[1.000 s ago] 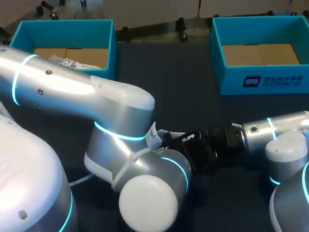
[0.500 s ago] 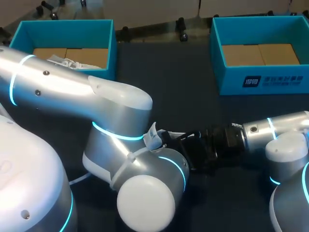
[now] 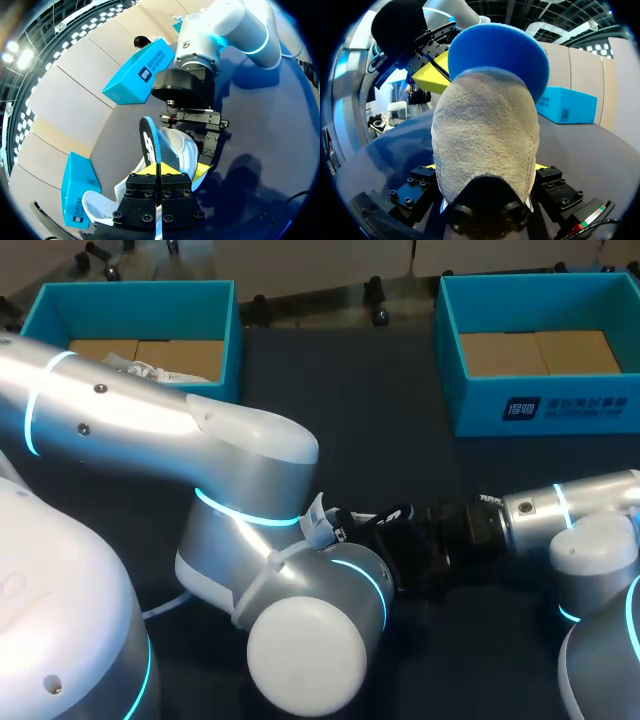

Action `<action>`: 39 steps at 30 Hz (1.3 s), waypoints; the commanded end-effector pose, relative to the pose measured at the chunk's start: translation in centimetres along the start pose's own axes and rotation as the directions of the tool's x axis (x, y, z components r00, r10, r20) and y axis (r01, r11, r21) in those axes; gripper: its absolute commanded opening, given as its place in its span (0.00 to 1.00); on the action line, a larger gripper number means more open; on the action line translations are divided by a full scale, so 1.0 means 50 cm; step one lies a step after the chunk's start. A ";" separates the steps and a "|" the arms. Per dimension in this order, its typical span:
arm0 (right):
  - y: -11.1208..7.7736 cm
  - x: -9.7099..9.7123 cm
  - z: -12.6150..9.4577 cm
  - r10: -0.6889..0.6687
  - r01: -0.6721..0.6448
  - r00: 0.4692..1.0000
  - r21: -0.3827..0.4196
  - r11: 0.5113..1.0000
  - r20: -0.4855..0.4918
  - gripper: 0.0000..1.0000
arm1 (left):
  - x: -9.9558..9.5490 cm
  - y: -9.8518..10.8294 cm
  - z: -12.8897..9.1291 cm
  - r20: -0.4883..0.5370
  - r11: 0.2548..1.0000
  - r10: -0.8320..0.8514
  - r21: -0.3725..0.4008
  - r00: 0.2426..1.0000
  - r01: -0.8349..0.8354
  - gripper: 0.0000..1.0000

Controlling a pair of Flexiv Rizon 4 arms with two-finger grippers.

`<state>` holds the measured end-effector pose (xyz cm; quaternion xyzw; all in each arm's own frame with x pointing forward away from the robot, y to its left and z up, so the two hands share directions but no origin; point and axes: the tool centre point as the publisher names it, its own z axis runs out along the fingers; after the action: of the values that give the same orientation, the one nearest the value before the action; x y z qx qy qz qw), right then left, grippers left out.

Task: Take the shoe out of the shoebox, open the shoe tongue, remove and reinsert the insole, then place the shoe into the shoebox

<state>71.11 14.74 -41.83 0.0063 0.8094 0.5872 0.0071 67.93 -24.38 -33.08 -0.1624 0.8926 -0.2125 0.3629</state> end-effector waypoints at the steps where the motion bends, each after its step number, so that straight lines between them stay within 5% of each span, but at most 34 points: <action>1: 0.000 0.002 0.003 0.000 0.000 1.000 0.004 1.000 0.001 0.00 | -0.005 -0.004 -0.010 -0.003 1.000 -0.005 0.011 1.000 0.005 0.00; 11: 0.000 0.002 0.003 0.000 0.000 1.000 0.004 1.000 0.001 0.00 | 0.000 -0.010 -0.012 -0.007 1.000 -0.004 0.015 1.000 0.004 0.00; 13: 0.000 0.002 0.003 0.000 0.000 1.000 0.004 1.000 0.001 0.00 | 0.001 -0.006 -0.013 -0.011 1.000 -0.003 0.012 1.000 0.003 0.26; 15: 0.000 0.002 0.003 0.000 0.000 1.000 0.004 1.000 0.001 0.00 | 0.001 -0.001 -0.016 -0.014 1.000 -0.004 0.011 1.000 0.004 0.37; 39: 0.000 0.002 0.003 0.000 0.000 1.000 0.004 1.000 0.001 0.00 | 0.023 -0.011 0.002 0.011 0.999 -0.017 0.032 1.000 0.017 0.33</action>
<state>71.11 14.74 -41.83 0.0063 0.8094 0.5872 0.0071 67.53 -24.90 -32.99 -0.1632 0.8877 -0.2310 0.3634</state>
